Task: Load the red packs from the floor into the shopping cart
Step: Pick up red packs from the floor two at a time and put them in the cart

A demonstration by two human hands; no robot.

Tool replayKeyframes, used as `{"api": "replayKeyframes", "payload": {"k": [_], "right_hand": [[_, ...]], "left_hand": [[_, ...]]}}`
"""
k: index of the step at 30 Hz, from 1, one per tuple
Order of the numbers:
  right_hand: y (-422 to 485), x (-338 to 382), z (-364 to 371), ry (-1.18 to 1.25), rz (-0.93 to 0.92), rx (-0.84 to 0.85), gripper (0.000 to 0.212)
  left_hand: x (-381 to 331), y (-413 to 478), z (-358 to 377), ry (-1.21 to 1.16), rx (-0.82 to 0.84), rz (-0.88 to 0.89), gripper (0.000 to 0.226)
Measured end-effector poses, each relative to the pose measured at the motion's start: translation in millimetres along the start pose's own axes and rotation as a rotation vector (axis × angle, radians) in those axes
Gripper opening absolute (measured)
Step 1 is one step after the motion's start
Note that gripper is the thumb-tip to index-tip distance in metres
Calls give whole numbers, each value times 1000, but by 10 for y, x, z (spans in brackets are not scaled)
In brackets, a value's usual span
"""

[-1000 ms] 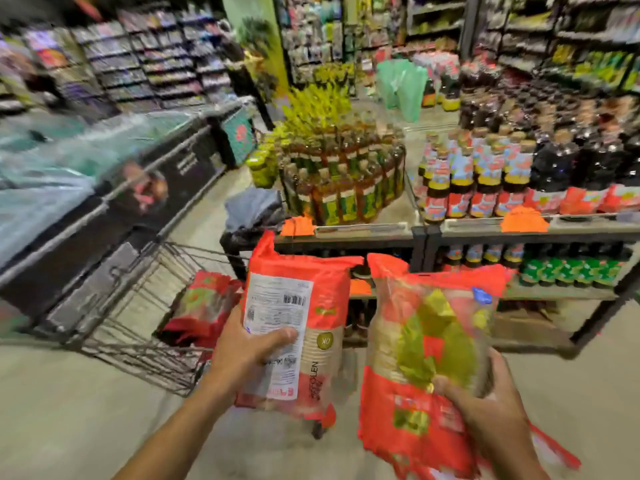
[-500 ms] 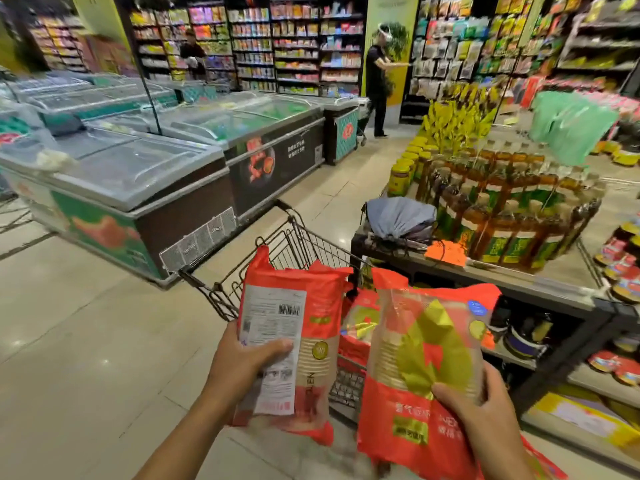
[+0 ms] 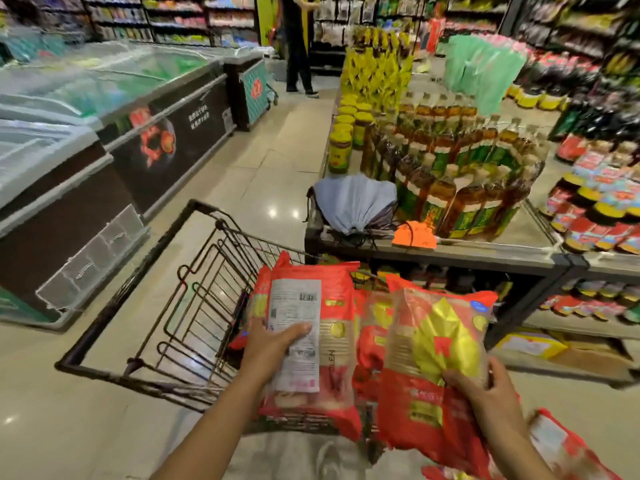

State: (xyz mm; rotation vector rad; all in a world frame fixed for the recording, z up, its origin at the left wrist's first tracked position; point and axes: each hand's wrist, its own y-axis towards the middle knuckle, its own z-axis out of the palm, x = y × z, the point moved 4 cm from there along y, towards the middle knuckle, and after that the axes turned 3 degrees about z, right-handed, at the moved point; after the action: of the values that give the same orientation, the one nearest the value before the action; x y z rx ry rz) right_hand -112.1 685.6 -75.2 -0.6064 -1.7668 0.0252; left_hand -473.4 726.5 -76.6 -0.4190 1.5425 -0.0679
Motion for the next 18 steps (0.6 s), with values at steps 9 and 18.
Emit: {"api": "replayKeyframes", "payload": {"k": [9, 18], "right_hand": [[1928, -301, 857, -88, 241, -10, 45], [2868, -836, 1346, -255, 366, 108, 89]], "left_hand": [[710, 1969, 669, 233, 16, -333, 81], [1808, 3004, 972, 307, 75, -509, 95]]}}
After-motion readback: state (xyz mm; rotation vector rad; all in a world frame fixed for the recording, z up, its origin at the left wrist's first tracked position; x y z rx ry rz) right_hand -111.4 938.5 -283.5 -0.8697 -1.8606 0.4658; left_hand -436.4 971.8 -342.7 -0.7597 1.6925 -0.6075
